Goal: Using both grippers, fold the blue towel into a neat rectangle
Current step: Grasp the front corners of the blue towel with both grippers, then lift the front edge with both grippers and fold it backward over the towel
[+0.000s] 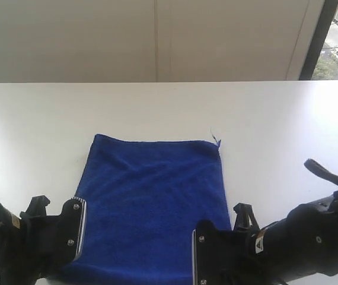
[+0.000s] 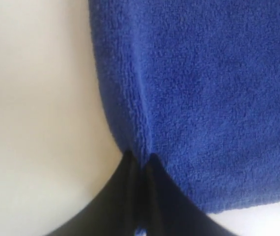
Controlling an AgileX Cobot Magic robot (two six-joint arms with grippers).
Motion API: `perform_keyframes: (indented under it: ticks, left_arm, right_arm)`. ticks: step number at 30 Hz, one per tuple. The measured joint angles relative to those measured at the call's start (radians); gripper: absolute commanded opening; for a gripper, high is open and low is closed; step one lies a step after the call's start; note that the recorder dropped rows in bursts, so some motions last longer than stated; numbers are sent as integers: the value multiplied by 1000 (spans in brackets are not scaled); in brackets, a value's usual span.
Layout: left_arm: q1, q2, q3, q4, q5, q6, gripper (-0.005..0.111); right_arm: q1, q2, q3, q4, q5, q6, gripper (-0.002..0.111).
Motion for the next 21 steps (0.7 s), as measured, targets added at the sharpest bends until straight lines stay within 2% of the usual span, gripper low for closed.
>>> perform_keyframes:
  ticks: [5,8,15,21]
  left_arm:
    - [0,-43,0,2,4,-7,0]
    - [0,-109,0,2,-51,-56,0]
    - [0,-131,-2,6,-194,-70,0]
    - [98,-131,-47,6,-221,-74,0]
  right_arm:
    - [0,-103,9,-16,11,24,0]
    - [0,-182,10,-17,7,56,0]
    - [-27,-208,1,-19,-51,66,0]
    - [-105,-205,-41,-20,-66,68,0]
